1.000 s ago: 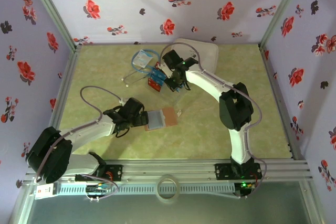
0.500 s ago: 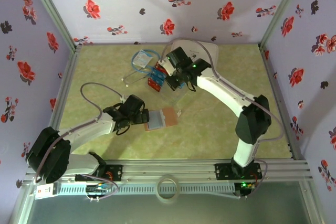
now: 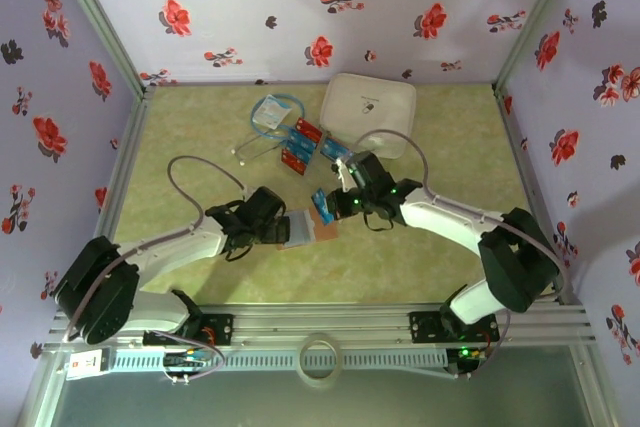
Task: Put the credit cards into the card holder
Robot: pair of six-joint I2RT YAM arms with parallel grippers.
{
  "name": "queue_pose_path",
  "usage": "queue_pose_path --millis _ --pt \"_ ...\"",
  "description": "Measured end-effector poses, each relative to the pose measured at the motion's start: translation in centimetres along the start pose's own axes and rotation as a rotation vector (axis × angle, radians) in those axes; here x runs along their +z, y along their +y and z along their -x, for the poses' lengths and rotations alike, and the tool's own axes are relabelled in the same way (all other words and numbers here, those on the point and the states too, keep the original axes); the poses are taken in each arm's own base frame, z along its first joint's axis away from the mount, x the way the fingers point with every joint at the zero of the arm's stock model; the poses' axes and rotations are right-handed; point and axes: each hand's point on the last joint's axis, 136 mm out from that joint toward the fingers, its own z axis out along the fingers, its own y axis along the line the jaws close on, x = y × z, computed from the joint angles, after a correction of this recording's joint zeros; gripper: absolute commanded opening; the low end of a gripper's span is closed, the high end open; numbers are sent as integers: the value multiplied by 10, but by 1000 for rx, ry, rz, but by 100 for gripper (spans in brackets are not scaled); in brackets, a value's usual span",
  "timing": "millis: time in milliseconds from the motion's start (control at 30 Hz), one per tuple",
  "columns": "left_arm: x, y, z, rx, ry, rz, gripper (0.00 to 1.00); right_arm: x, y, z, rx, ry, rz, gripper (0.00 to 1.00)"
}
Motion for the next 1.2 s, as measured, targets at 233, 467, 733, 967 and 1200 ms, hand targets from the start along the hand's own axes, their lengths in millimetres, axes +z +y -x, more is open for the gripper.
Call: queue_pose_path --millis 233,467,733,967,1200 --pt "10 -7 -5 39 21 27 100 16 6 1 113 -41 89 0" --pt "15 -8 -3 42 16 42 100 26 3 -1 148 -52 105 0" --pt "19 -9 -1 42 7 47 100 39 -10 -17 178 -24 87 0" --pt "23 -6 -6 44 14 53 100 42 -15 -21 197 -28 88 0" --pt "25 0 -13 47 25 72 100 42 -18 -23 214 -33 89 0"
